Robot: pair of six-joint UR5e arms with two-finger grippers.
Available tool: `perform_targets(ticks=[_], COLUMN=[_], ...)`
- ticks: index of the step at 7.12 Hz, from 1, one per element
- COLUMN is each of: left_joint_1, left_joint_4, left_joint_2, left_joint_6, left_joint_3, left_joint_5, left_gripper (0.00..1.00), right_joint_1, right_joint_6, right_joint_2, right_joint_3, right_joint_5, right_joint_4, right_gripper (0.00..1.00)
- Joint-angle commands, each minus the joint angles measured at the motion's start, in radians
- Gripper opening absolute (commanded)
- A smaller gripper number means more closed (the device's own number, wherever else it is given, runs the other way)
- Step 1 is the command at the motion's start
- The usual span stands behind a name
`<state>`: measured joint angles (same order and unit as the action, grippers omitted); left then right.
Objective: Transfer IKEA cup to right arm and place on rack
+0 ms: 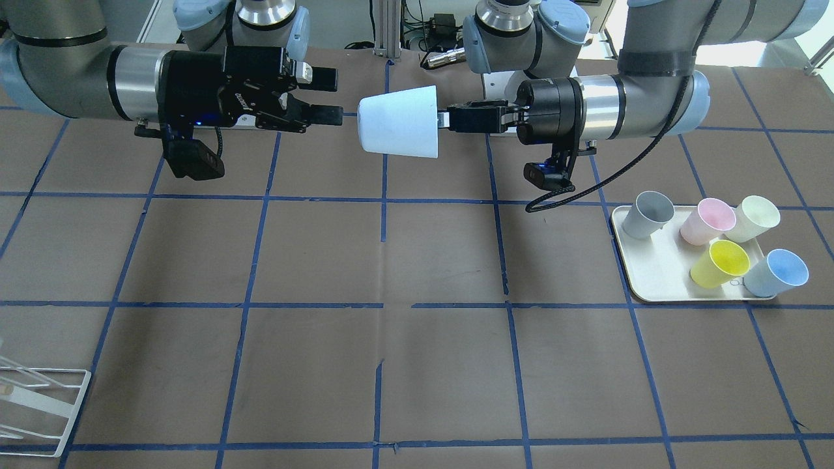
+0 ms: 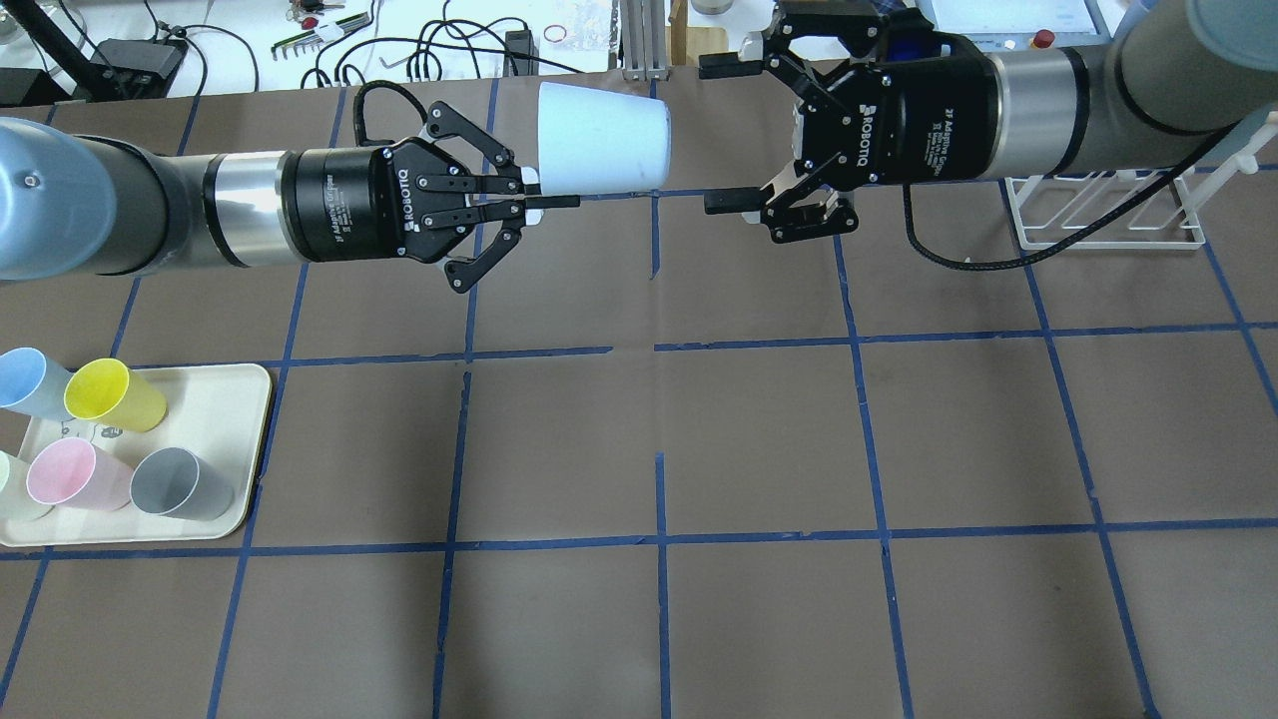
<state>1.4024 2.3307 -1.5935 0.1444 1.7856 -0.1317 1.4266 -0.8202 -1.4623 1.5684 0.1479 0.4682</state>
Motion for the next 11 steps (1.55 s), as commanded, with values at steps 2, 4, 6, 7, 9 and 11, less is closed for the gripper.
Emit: perform_targets(ticks=[2,4,6,7,9,11], left_joint_1=[0.004,0.018,0.040,0.040,0.040,0.040], left_joint_4=[0.002,0.002,0.001,0.002,0.002,0.002], left_joint_2=[-0.008,-0.011,-0.009,-0.006,-0.003,-0.003], left_joint_6=[0.004,0.004,0.006,0.006,0.006,0.006], left_joint_3=[0.014,0.014,0.014,0.014,0.014,0.014], left_joint_5=[0.027,0.043,0.083,0.081,0.080,0.080], left_gripper=[0.00,0.00,0.00,0.00,0.00,0.00], right_joint_1=[0.023,0.044,0.048,0.048,0.048,0.061], right_joint_6=[-0.007,-0.008,-0.004,-0.001,0.000,-0.004], right_joint_2=[0.032,0.046,0.057,0.062,0.056,0.050], right_joint_3=[-0.002,-0.002,-0.002,-0.002,-0.007,-0.007], right_joint_5=[-0.001,-0.002,-0.040,-0.040,-0.041,-0.042], right_joint_4=[0.003,0.009,0.026,0.041,0.041,0.041], right_gripper=[1.00,1.00,1.00,1.00,1.00,0.97])
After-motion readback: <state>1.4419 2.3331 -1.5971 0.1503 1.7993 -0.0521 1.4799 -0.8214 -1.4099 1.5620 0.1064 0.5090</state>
